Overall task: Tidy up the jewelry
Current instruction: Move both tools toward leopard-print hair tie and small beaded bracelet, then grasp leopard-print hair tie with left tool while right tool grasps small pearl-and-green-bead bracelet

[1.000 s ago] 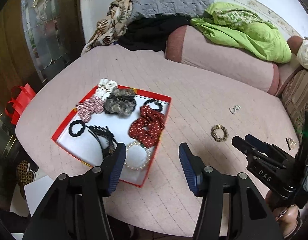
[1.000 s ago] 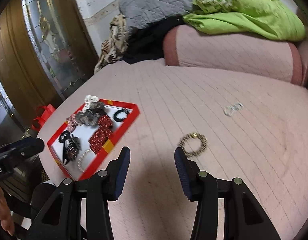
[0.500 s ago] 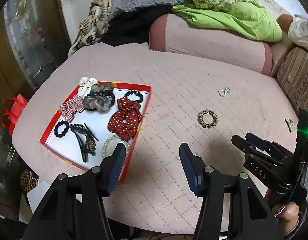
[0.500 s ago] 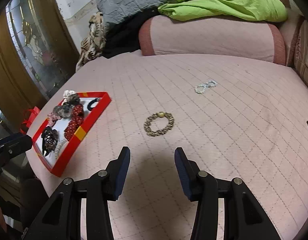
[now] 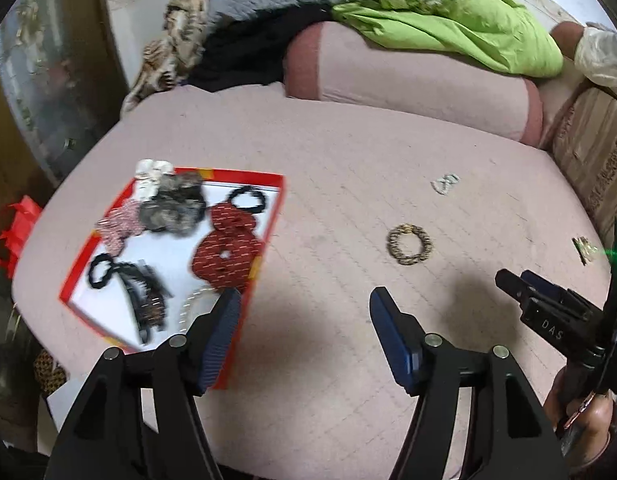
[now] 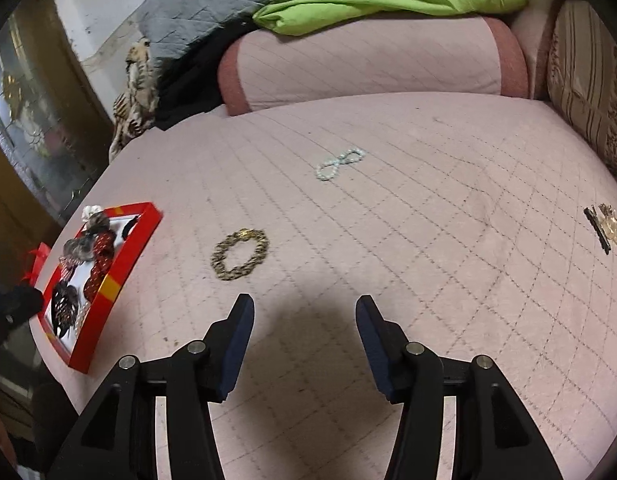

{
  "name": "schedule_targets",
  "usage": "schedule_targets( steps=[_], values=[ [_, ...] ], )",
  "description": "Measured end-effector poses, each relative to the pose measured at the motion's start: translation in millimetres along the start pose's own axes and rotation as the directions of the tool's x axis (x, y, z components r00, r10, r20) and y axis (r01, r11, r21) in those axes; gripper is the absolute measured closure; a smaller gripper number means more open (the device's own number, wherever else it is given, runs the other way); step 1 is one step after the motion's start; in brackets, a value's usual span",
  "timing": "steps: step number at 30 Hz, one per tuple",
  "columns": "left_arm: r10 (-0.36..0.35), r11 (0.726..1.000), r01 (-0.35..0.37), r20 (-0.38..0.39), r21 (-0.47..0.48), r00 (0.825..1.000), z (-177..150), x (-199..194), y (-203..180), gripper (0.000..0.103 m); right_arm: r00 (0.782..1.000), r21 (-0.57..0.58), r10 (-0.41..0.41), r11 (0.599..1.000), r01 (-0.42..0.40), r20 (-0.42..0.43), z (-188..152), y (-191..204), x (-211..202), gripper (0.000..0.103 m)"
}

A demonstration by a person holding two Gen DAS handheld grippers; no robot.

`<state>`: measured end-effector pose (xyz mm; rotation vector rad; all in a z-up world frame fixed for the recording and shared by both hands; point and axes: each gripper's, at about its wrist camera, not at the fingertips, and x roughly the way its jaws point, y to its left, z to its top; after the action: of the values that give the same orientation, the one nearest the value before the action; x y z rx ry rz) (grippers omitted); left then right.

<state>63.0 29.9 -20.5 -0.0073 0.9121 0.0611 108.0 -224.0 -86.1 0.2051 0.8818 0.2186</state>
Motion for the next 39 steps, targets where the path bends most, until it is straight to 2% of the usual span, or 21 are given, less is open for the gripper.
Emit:
schedule_targets(
  steps=[3, 7, 11, 13, 17, 20, 27, 32, 34, 36, 38, 39],
  values=[
    [-0.054, 0.998, 0.055, -0.035, 0.030, 0.998, 7, 20, -17, 0.037, 1.000, -0.010, -0.025, 1.000, 0.025, 0.014, 5, -12, -5, 0.046],
    [-0.099, 0.992, 0.104, -0.060, 0.072, 0.993, 15, 50, -43, 0.037, 0.998, 0.020, -0.054, 0.998, 0.055, -0.030, 12, -38, 9, 0.046],
    [-0.131, 0.984, 0.140, -0.086, 0.112, 0.988, 23, 82, -64, 0.037, 0.996, -0.003, -0.071, 0.997, 0.071, -0.051, 28, -50, 29, 0.047],
    [-0.154, 0.978, 0.166, -0.097, 0.126, 0.983, 27, 96, -70, 0.041, 0.997, -0.002, -0.054, 0.999, 0.054, -0.052, 40, -53, 41, 0.053],
    [-0.166, 0.976, 0.179, -0.107, 0.125, 0.980, 40, 127, -75, 0.043, 0.996, 0.052, 0.053, 0.997, -0.050, -0.067, 70, -55, 74, 0.054],
    [-0.186, 0.975, 0.199, -0.128, 0.099, 0.974, 47, 148, -72, 0.047, 0.994, 0.063, 0.073, 0.996, -0.069, -0.079, 90, -47, 101, 0.054],
    [-0.290, 0.952, 0.302, -0.172, 0.050, 0.941, 51, 184, -70, 0.056, 0.994, 0.052, 0.004, 0.999, 0.001, -0.105, 119, -33, 153, 0.054],
    [-0.257, 0.957, 0.271, -0.134, 0.102, 0.957, 45, 185, -80, 0.056, 0.994, 0.007, -0.058, 0.998, 0.059, -0.094, 130, -23, 167, 0.054],
    [-0.232, 0.962, 0.245, -0.119, 0.117, 0.966, 42, 185, -83, 0.056, 0.994, -0.006, -0.076, 0.997, 0.076, -0.083, 130, -21, 170, 0.060],
    [-0.185, 0.970, 0.198, -0.098, 0.143, 0.978, 37, 183, -91, 0.055, 0.991, -0.039, -0.112, 0.993, 0.110, -0.069, 127, -21, 170, 0.083],
    [-0.157, 0.972, 0.170, -0.089, 0.161, 0.984, 35, 182, -96, 0.057, 0.992, -0.041, -0.101, 0.994, 0.098, -0.074, 125, -26, 166, 0.096],
    [-0.152, 0.972, 0.165, -0.089, 0.167, 0.984, 35, 181, -98, 0.063, 0.993, -0.026, -0.087, 0.996, 0.085, -0.081, 125, -30, 163, 0.096]
  ],
)
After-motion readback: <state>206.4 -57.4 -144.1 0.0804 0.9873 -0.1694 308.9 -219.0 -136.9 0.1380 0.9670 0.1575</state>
